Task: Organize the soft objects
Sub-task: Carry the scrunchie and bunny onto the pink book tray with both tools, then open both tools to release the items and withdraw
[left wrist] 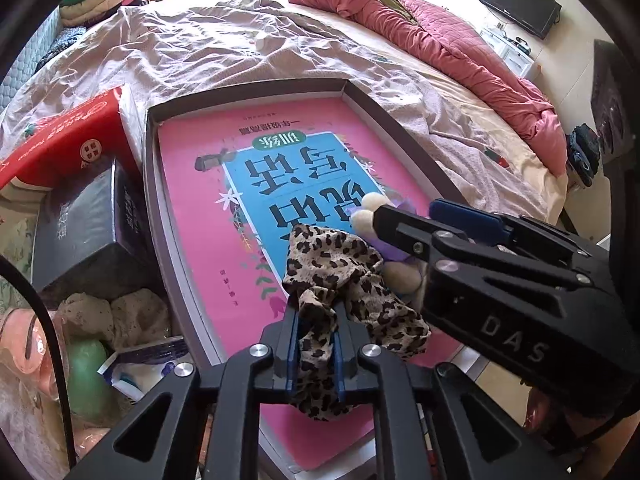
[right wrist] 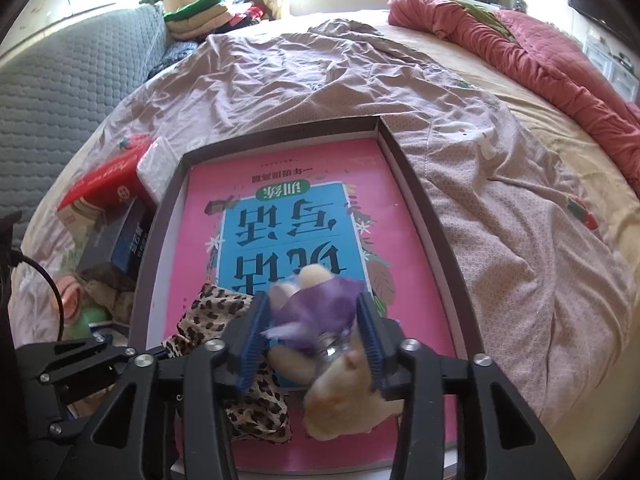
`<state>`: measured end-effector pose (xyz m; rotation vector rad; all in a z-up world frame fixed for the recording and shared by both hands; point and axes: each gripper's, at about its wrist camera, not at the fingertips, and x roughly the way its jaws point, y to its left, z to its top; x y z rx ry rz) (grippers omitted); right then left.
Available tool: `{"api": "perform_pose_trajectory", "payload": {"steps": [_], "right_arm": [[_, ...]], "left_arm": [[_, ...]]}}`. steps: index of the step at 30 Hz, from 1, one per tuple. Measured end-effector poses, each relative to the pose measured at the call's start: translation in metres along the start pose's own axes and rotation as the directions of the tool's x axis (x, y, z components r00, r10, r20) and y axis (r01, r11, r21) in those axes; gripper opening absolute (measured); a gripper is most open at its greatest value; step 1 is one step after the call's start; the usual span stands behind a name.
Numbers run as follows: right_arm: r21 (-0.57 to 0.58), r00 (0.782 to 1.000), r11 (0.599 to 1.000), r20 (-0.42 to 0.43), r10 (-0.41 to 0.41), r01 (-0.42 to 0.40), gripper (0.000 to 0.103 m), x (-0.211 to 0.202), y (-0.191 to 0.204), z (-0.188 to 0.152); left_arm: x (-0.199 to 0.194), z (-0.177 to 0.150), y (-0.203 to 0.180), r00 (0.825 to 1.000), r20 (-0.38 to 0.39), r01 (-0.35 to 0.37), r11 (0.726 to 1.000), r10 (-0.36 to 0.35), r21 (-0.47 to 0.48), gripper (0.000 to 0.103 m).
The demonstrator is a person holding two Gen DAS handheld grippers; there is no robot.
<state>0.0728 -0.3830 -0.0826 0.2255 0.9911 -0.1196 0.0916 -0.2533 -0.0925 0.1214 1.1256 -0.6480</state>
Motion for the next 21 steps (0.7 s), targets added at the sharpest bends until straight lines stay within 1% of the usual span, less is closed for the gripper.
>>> {"api": "perform_pose_trajectory", "payload": {"steps": [5,8,11,13,14,15,17,20,21], "right_arm": [[0.054,0.999,0.998,0.024,-0.038,0.037,0.058,-0.011,-0.009,0.002],[0.104,0.997,0.993,0.041,-0.059,0.055,0.06,-0.019,-0.017,0.004],[0.144,0.997,0.988,0.045,-0.07,0.063,0.062,-0.024,-0.022,0.004],[0.168,0.996,0.983,0.046,-0.081,0.073,0.067,-0.027,-0.025,0.003],[0.185,0.995,0.98,0.045,-0.086,0.077,0.068,-0.028,-0.027,0.003],[0.193,0.995,0.978,0.043,-0.088,0.078,0.069,-0.029,-0.027,0.002],[0.203,0.994,0.975,0.045,-0.096,0.085,0.069,-0.031,-0.027,0.002],[0.203,0.991,0.973,0.051,-0.126,0.114,0.074,-0.034,-0.024,0.003],[0.206,0.99,0.971,0.051,-0.131,0.118,0.074,-0.034,-0.024,0.004]], "left_arm": [[0.001,-0.001,0.002,1.0,-0.006,-0.009,1.0,0.009,0.006,0.02],[0.0,0.0,0.002,1.0,-0.001,-0.025,1.0,0.025,0.019,0.028],[-0.004,0.001,0.004,1.0,0.015,-0.017,1.0,0.017,0.016,0.035],[-0.007,0.002,0.004,0.999,0.026,-0.02,1.0,0.02,0.02,0.041],[-0.009,0.002,0.003,0.999,0.03,-0.021,0.999,0.02,0.026,0.046],[-0.011,0.003,0.003,0.999,0.035,-0.021,0.999,0.019,0.032,0.05],[-0.014,0.003,0.001,0.999,0.045,-0.023,0.999,0.021,0.043,0.054],[-0.019,0.002,-0.001,0.999,0.053,-0.014,0.999,0.012,0.051,0.057],[-0.02,0.001,-0.002,0.998,0.056,-0.015,0.998,0.012,0.057,0.061]]}}
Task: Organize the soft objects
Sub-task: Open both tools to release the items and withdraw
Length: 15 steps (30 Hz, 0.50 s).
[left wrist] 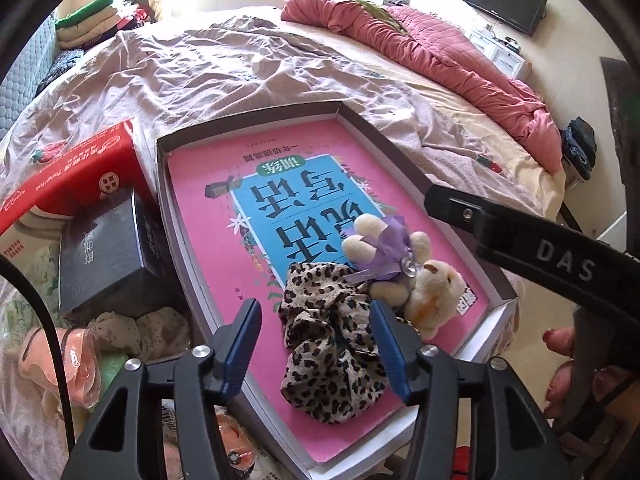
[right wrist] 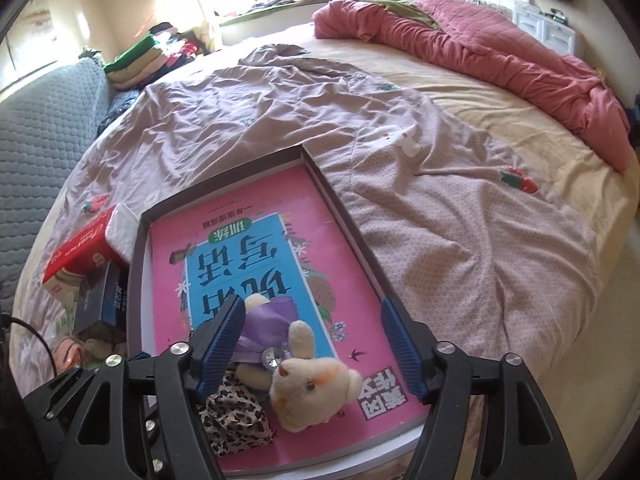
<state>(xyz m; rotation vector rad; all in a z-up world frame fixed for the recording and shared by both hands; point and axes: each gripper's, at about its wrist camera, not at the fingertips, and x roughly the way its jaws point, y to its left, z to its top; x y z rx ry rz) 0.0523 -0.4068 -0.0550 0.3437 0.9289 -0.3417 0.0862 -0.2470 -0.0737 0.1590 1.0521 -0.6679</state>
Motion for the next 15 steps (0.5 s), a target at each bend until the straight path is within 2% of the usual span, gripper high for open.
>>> {"api": "perform_pose_trajectory", "payload": {"steps": [3,9,15], "right_arm": [[0.02,1.0,1.0,0.012,-0.005,0.005,0.074,-0.004,-0.001,0.002],[0.088,0.999,0.996,0.041,-0.028,0.024,0.076,-0.013,-0.01,0.007],[0.126,0.997,0.992,0.071,-0.004,-0.005,0.076,-0.025,-0.02,0.006]], "left_arm": [[-0.005,0.0,-0.003,1.0,0.011,-0.011,1.0,0.01,0.022,0.07],[-0.018,0.0,-0.006,0.999,0.042,-0.012,0.999,0.01,0.039,0.076],[-0.036,0.001,-0.006,0.997,0.079,-0.002,1.0,0.0,0.022,0.085]]}}
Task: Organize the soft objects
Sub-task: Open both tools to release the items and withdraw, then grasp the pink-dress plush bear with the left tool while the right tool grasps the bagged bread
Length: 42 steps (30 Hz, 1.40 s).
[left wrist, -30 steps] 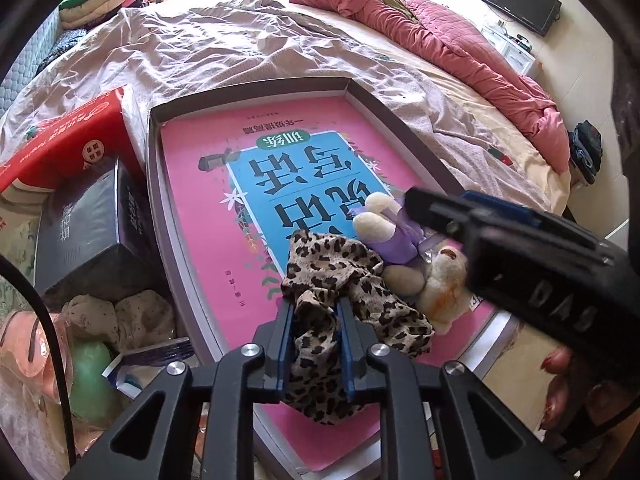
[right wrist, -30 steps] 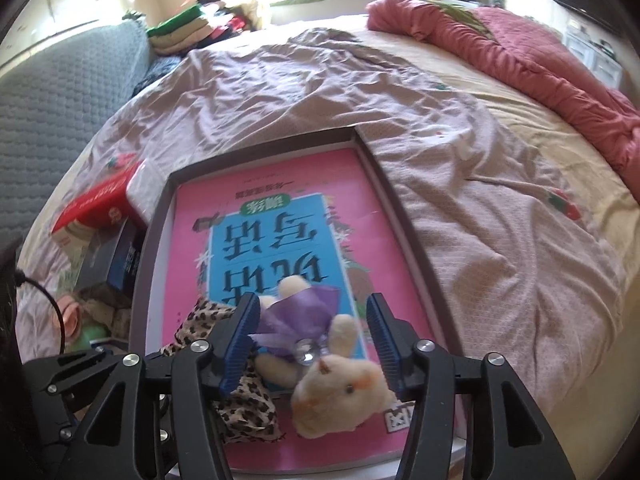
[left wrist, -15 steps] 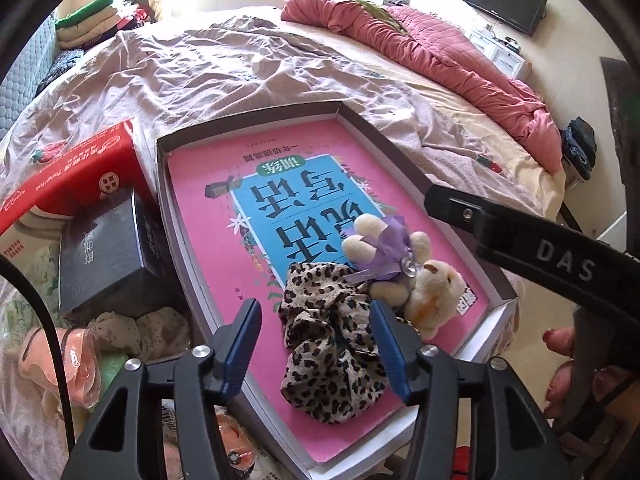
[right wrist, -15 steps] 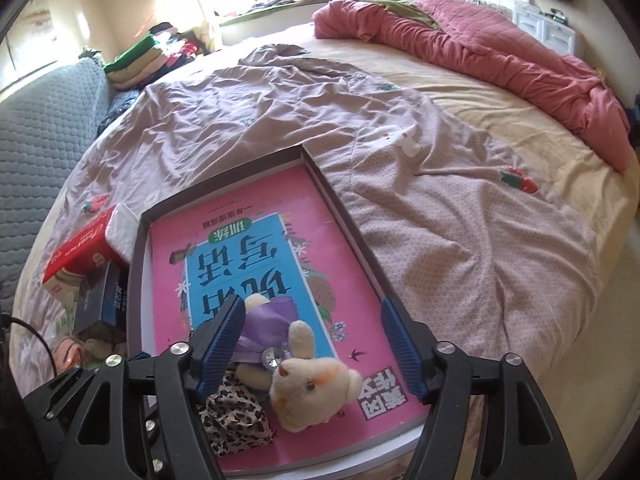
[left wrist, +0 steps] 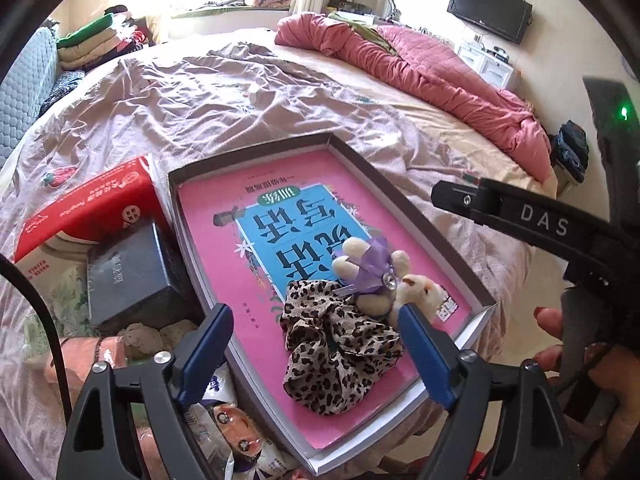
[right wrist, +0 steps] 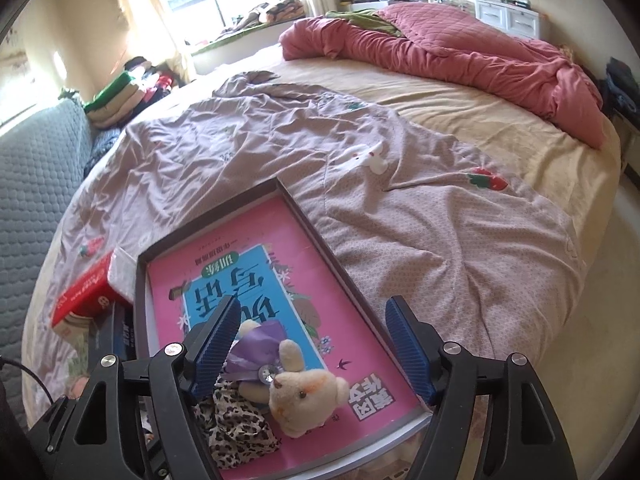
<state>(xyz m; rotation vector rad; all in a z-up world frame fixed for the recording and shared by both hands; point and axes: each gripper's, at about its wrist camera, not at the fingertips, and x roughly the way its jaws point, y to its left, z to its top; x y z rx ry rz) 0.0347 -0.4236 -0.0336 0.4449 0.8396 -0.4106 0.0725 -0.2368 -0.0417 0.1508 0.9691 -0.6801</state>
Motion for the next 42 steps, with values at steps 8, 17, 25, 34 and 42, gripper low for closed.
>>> {"api": "perform_pose_trajectory", "payload": {"steps": [8,17,25,34,42], "right_arm": [[-0.021,0.996,0.998,0.06,0.067,-0.066,0.076,-0.027,-0.001,0.0],[-0.15,0.979,0.981,0.143,0.148,-0.126,0.077,-0.063,0.009,0.009],[-0.2,0.956,0.957,0.162,0.246,-0.212,0.08,-0.089,0.025,0.009],[-0.311,0.929,0.903,0.124,0.347,-0.296,0.082,-0.103,0.063,-0.01],[-0.416,0.9,0.826,0.038,0.434,-0.38,0.082,-0.107,0.1,-0.04]], "left_arm": [[-0.035,-0.002,0.009,0.998,0.055,0.015,0.999,-0.013,-0.046,0.086],[-0.09,-0.002,0.049,0.988,0.144,-0.026,0.987,0.049,-0.156,0.086],[-0.14,-0.013,0.101,0.968,0.181,-0.126,0.958,0.176,-0.258,0.086],[-0.172,-0.039,0.149,0.949,0.15,-0.207,0.91,0.276,-0.36,0.086],[-0.18,-0.063,0.172,0.94,0.105,-0.258,0.877,0.325,-0.405,0.086]]}}
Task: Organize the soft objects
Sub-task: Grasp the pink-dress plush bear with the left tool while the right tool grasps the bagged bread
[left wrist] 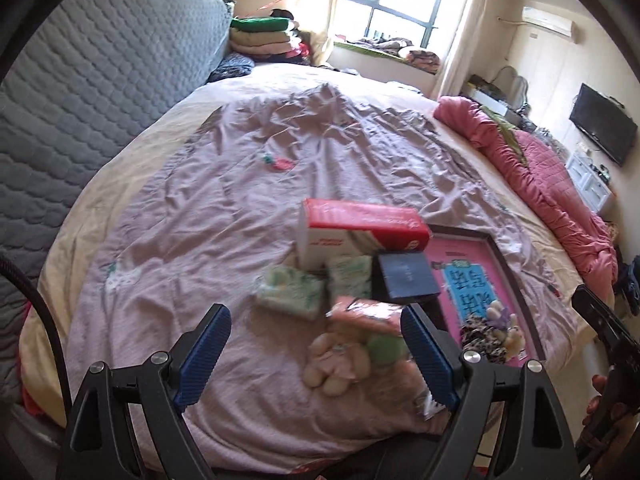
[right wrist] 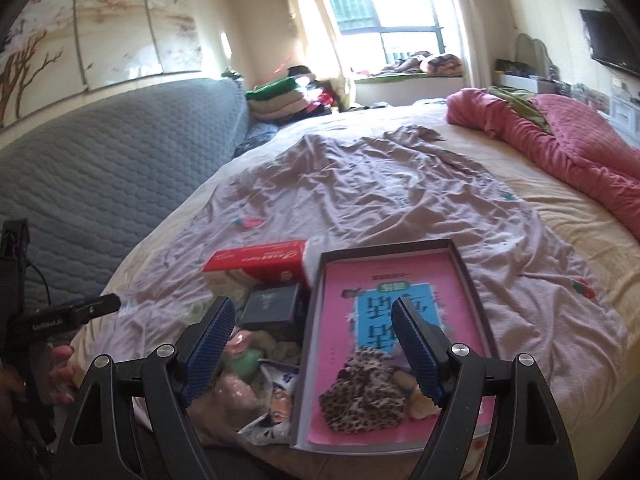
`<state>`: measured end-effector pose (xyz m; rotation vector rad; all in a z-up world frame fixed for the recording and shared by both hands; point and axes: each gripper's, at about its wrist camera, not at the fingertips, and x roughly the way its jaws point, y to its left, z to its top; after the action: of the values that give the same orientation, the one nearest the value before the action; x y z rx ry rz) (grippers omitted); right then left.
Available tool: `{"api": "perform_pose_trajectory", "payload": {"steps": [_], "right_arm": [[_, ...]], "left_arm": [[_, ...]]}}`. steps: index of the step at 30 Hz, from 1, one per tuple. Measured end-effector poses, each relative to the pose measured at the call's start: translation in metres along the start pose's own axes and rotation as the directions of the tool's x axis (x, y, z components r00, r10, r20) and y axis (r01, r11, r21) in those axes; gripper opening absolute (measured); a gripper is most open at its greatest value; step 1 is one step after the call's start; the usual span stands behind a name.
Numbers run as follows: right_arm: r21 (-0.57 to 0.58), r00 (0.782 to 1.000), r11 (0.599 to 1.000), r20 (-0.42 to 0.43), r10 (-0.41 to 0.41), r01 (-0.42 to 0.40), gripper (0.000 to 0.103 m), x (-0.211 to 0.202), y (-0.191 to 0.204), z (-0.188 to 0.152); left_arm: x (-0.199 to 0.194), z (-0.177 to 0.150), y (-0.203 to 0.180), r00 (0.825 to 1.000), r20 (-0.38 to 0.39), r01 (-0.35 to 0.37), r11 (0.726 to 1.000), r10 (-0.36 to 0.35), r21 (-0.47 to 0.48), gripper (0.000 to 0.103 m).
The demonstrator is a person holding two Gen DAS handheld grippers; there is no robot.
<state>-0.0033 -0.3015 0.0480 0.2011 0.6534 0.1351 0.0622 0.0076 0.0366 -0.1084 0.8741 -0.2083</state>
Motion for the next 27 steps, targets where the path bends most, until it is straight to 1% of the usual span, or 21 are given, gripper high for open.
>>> {"api": "perform_pose_trajectory", "payload": {"steps": [2,4,8,13,18,27], "right_arm": [[-0.024,0.999,0.999,-0.019,0.027,-0.028,0.082,0.005,0.009,-0.005],[-0.056,0.999,0.998,-0.032,0.038,-0.04,0.082,0.008,0.018,-0.008],[-0.149,0.995,0.986,-0.07,0.065,-0.075,0.082,0.016,0.039,-0.017],[-0.255,0.984,0.956,-0.142,0.108,-0.142,0.082,0.033,0.063,-0.033],[-0.309,0.966,0.932,-0.226,0.123,-0.19,0.082,0.054,0.077,-0.051],[-0.366,0.945,0.902,-0.308,0.113,-0.227,0.082,0.082,0.087,-0.068]], "left_arm": [[0.002,-0.004,0.002,1.0,-0.012,-0.008,1.0,0.008,0.007,0.086],[0.004,-0.009,0.002,1.0,-0.022,-0.012,1.0,0.013,0.017,0.086],[0.012,-0.018,0.0,0.999,-0.048,-0.013,0.999,0.015,0.038,0.086],[0.03,-0.029,-0.001,0.995,-0.098,-0.002,0.999,0.006,0.048,0.086],[0.051,-0.038,-0.003,0.989,-0.149,-0.002,0.998,0.01,0.057,0.086],[0.088,-0.052,-0.007,0.973,-0.228,0.004,0.996,0.016,0.088,0.086]]}}
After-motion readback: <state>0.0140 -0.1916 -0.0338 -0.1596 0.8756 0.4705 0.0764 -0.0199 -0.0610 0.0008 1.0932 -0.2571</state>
